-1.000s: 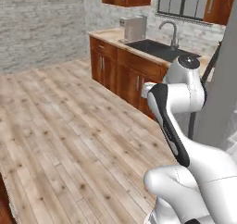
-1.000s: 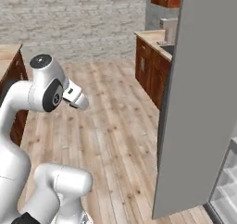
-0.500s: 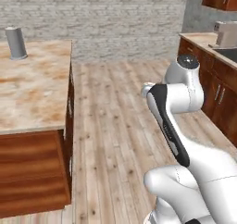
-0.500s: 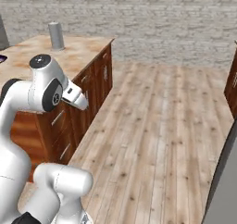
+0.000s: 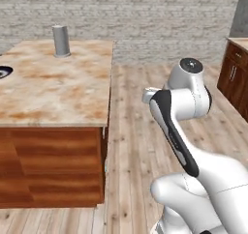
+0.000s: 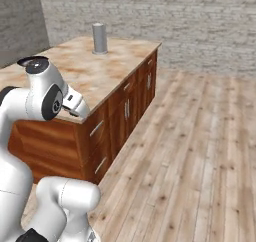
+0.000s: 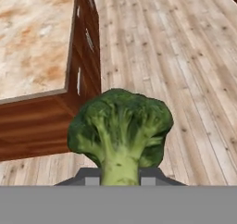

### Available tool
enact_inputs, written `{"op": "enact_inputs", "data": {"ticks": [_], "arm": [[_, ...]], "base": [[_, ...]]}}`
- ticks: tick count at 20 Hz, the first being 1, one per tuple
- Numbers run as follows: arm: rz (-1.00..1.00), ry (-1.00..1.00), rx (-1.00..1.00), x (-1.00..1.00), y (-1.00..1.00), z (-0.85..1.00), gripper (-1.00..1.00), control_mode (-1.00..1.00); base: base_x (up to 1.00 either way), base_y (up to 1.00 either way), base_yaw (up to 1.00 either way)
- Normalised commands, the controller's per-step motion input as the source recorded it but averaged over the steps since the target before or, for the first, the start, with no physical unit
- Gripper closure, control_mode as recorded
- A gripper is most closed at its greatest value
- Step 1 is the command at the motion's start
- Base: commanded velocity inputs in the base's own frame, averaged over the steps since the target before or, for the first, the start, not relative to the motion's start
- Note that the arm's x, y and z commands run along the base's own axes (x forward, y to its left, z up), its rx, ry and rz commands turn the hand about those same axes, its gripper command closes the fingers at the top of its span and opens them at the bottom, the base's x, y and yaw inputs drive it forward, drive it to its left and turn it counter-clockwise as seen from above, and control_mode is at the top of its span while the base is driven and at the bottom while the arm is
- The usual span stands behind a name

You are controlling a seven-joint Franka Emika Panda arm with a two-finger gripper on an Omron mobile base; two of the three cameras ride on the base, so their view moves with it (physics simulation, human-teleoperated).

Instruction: Take the cheese, steak, and broccoli from the fridge and place them on the plate on the dining counter to create an appetizer plate.

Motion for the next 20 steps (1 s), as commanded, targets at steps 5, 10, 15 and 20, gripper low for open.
{"op": "enact_inputs", "data": {"ticks": [5,10,15,20], "arm": [[0.00,0.00,0.00,0.00,0.00,0.00,1.00,1.00],[0.00,0.00,0.00,0.00,0.00,0.00,1.00,1.00],[0.00,0.00,0.00,0.00,0.00,0.00,1.00,1.00],[0.00,0.00,0.00,0.00,0.00,0.00,1.00,1.00]], "base": [[0.37,1.00,-0.04],[0.42,1.00,-0.07],[0.43,1.00,-0.06],[0.41,1.00,-0.07]]}}
